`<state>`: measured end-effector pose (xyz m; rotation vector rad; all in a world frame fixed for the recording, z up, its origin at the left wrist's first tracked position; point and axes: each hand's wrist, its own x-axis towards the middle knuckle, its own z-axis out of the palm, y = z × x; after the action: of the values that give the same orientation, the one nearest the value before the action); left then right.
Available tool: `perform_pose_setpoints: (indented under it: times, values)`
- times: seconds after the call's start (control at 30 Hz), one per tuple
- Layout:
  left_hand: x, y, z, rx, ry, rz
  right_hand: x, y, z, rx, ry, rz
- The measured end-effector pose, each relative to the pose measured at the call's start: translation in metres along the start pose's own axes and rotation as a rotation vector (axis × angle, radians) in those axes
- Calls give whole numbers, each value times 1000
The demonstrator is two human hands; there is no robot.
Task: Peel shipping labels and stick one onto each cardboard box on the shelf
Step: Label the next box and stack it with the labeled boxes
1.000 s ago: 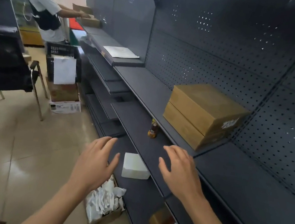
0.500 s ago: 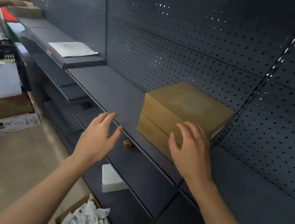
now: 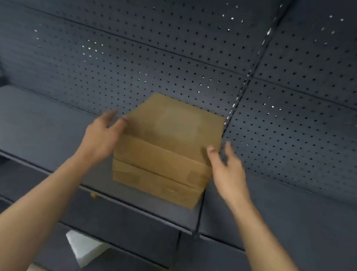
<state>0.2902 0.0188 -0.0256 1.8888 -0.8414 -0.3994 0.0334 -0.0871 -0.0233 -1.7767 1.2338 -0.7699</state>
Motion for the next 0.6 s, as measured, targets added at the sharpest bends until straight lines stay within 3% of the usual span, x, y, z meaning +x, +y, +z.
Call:
perform_pose_setpoints:
  times: [0.13, 0.33, 0.6]
  values:
    - [24, 6, 11, -173, -117, -111, 4, 2, 15, 172, 4, 136]
    - [30, 5, 18, -382, -210, -174, 9, 10, 33, 312, 110, 163]
    - [22, 3, 31, -382, -259, -118, 7, 17, 19, 357, 184, 142]
